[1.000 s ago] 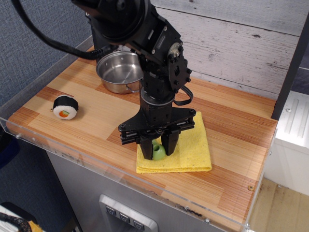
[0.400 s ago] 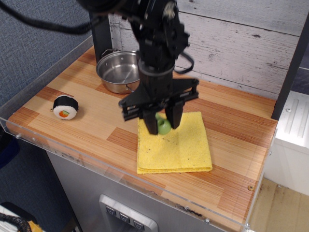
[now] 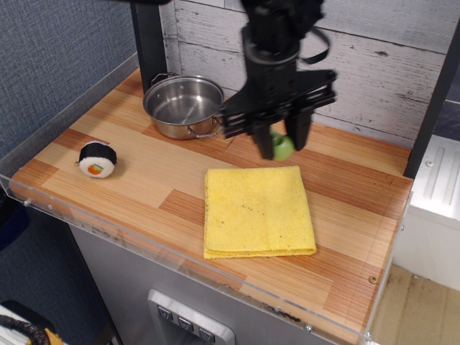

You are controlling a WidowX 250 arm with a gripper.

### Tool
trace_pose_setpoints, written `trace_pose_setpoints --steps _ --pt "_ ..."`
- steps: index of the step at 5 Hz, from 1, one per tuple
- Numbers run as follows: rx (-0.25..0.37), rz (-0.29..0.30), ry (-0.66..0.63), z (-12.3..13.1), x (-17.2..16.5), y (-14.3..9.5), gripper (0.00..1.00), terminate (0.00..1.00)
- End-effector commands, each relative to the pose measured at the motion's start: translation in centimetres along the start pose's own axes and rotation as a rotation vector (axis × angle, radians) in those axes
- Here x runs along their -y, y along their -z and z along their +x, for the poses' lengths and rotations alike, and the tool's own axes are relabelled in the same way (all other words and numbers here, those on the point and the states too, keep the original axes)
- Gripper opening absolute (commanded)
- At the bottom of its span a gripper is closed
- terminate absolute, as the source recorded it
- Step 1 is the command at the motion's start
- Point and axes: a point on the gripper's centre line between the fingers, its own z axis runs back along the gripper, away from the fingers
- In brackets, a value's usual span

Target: Pick up the green spatula and place it behind the yellow cloth

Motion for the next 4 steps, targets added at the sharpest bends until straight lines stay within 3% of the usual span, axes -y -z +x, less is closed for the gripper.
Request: trace_pose_setpoints --steps 1,4 --pt "0.025 -0.063 0.032 0.0 5.5 -0.5 0.0 0.0" --pt "0.003 -0.021 0.025 -0.3 7.9 5.0 0.0 0.0"
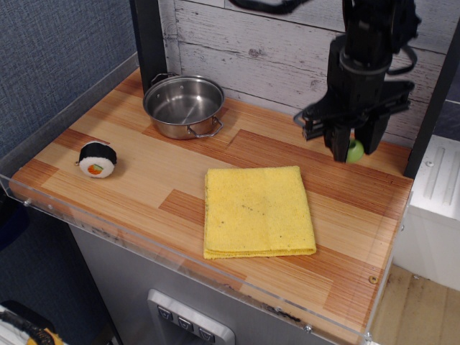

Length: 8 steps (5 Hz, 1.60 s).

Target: Pick up the green spatula and place it behind the yellow cloth

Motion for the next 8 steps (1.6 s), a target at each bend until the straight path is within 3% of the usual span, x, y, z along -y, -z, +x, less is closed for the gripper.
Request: trace_pose_setpoints --steps 1,2,3,5,8 --pt "0.002 -0.034 0.016 0.4 1.8 1.8 0.0 0.0" --pt "-0.011 -0.041 0.029 0.3 2.7 2.8 0.0 0.0" --pt "-0.018 -0.02 0.036 0.2 2.7 2.9 1.0 0.0" --pt "-0.018 0.007 0.035 -0.2 1.9 2.0 1.0 0.0" --pt "-0.017 -0.076 0.024 0.5 1.7 -1.3 1.0 0.0"
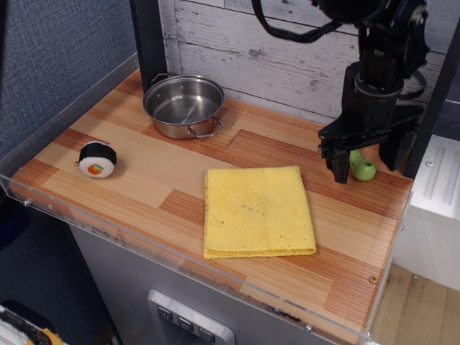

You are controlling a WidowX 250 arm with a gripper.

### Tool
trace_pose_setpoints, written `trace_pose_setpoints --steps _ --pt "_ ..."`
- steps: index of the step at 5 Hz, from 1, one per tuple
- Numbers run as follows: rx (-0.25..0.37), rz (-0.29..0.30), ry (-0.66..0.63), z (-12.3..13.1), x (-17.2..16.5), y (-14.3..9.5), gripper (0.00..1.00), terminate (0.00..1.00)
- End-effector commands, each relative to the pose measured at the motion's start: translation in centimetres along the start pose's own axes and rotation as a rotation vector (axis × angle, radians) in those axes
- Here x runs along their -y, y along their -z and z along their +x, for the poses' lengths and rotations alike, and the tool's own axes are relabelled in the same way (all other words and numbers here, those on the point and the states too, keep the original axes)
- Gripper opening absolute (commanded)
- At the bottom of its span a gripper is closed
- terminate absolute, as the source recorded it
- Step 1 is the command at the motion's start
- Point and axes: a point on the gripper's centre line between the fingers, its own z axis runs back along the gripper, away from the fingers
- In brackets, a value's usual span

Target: Pick up the green spatula and place it behind the yellow cloth

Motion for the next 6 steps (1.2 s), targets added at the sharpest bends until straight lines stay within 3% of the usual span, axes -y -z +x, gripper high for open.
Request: trace_pose_setpoints --steps 1,2,3,5,6 --pt "0.056 -0.144 -0.009 1.3 -0.4 -6.5 1.0 0.0" --pt "0.054 -0.187 -0.016 1.5 -1.7 -9.0 1.0 0.0" --pt "0.078 -0.251 0.068 1.5 -2.5 -11.3 1.0 0.0" --pt "0.078 -0.251 0.068 1.5 -2.5 -11.3 1.0 0.0" --pt "0.078 -0.251 0.068 1.5 -2.5 -11.3 1.0 1.0"
